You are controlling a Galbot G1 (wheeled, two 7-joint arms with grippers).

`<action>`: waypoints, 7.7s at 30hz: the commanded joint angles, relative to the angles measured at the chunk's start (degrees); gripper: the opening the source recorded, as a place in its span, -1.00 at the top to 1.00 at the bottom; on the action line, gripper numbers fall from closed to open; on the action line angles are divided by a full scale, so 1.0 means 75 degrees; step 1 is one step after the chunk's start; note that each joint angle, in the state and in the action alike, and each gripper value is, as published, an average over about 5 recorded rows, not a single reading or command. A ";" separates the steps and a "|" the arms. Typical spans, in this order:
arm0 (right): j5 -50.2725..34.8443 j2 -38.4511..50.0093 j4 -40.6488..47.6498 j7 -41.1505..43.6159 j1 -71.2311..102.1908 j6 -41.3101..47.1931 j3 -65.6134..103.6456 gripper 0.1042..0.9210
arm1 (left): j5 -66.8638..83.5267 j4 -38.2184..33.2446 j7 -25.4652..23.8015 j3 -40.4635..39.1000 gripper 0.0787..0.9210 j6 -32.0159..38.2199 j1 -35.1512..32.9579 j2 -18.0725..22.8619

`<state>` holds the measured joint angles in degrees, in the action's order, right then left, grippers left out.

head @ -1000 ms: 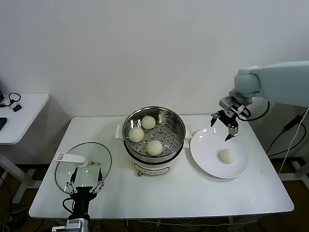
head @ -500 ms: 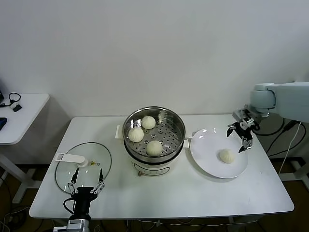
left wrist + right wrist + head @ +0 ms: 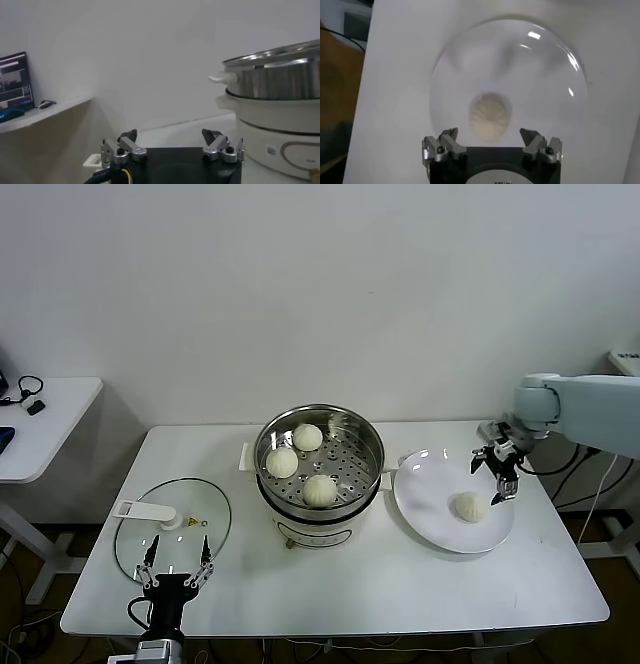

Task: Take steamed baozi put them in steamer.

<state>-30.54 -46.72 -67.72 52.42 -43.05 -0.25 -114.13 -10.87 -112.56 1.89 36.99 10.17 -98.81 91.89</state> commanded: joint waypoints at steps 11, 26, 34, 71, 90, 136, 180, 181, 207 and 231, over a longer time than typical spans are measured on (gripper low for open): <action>0.0589 -0.0062 0.1164 0.0011 0.1886 -0.0029 0.1291 -0.76 | -0.0055 0.0062 0.0012 0.0020 -0.77 0.0035 -0.0035 0.0053; 0.0698 -0.0374 0.1975 0.0028 0.2492 -0.0234 0.1747 -0.76 | -0.0069 0.0136 0.0019 0.0051 -0.77 0.0057 -0.0040 0.0068; 0.0809 -0.0407 0.1973 0.0017 0.2582 -0.0218 0.1831 -0.76 | -0.0060 0.0163 0.0018 0.0057 -0.77 0.0051 -0.0010 0.0069; -0.0768 -0.0261 -0.0271 0.0645 -0.1492 0.0032 -0.0688 -0.34 | -0.0027 -0.0002 0.0025 -0.0015 -0.77 0.0010 0.0057 -0.0022; -0.3246 -0.1863 -0.1926 0.0789 -0.4417 0.0600 -0.1771 -0.36 | -0.0070 -0.0138 0.0014 -0.0414 -0.77 -0.0110 0.0133 -0.0074; -0.2603 -0.4343 0.0535 -0.0103 -0.0486 0.1107 0.0417 -0.36 | 0.0040 -0.0175 0.0062 -0.0137 -0.77 -0.0045 0.0047 -0.0064; -0.2944 -0.3748 -0.0008 -0.0461 -0.1323 0.1051 0.0332 -0.76 | 0.0015 -0.0266 0.0058 -0.0121 -0.77 -0.0050 0.0027 -0.0058; -0.3003 -0.3651 -0.0091 -0.0582 -0.1417 0.1097 0.0338 -0.76 | 0.0014 -0.0276 0.0060 -0.0126 -0.77 -0.0055 0.0021 -0.0061; -0.3402 0.0831 -0.3381 -0.4978 -0.1528 0.2641 0.2765 -0.76 | -0.0117 -0.0247 0.0077 -0.0232 -0.77 -0.0129 0.0053 -0.0041; -0.2672 0.3606 -0.5994 -0.7739 0.9750 0.1068 1.3276 -0.76 | -0.0430 -0.0229 0.0098 -0.0317 -0.77 -0.0121 -0.0023 0.0119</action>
<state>-55.47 -27.68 -104.07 2.02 -21.14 13.72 -61.83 -13.48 -114.36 2.58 34.76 9.14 -98.89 92.17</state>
